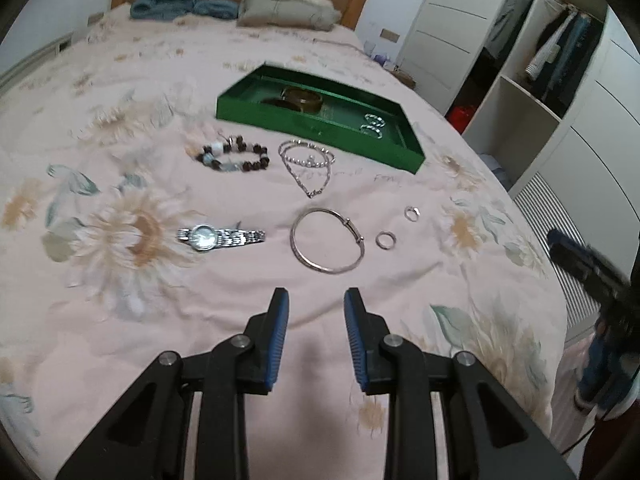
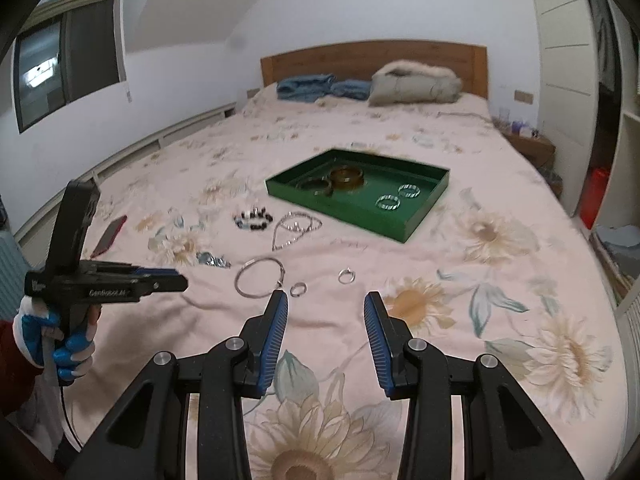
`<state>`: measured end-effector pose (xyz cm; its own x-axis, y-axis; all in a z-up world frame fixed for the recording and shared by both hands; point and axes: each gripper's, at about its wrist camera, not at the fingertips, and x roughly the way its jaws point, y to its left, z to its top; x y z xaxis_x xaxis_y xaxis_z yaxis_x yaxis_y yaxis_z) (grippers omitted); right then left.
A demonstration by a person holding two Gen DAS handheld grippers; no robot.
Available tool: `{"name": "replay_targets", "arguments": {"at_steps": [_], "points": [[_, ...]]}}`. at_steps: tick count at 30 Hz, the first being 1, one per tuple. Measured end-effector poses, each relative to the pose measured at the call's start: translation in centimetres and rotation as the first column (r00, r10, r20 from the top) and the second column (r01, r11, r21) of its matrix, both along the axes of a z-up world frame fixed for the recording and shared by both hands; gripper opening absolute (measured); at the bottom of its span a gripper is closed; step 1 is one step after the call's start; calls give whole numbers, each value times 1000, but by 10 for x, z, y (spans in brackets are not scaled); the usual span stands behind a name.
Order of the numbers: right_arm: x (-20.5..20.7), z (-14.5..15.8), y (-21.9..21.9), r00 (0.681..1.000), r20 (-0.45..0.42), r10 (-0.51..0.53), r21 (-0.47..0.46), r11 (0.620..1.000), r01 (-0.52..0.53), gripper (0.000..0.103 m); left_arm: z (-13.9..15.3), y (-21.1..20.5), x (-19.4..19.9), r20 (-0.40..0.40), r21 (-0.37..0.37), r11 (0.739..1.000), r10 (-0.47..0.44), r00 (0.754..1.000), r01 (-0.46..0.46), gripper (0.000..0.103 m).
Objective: Organize jewelry
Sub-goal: 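Withdraw both open tools from the tray toward the remaining jewelry, then grasp the silver open bangle with the left tool while the right tool grasps a small silver ring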
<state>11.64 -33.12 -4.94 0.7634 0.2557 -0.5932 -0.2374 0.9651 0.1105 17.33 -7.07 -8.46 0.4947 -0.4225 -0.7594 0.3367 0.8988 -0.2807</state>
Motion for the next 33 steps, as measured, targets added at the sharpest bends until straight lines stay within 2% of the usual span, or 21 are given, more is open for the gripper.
{"name": "replay_targets", "arguments": {"at_steps": [13,20,28,31,33], "points": [[57,-49,0,994,-79,77,19,997,-75,40,-40,-27,57,-89,42,997,74,993,-71,27],[85,-64,1,990,-101,101,16,995,-100,40,-50,-37,69,-97,91,991,103,990,-95,27],[118,-79,9,984,-126,127,-16,991,-130,40,-57,-59,68,-55,226,970,102,993,-87,26],[130,-84,13,981,-142,131,-40,990,-138,37,-58,-60,70,-57,236,968,98,994,-82,25],[137,-89,17,978,-164,127,-63,988,-139,31,-59,-63,71,-56,243,967,98,994,-81,24]]}}
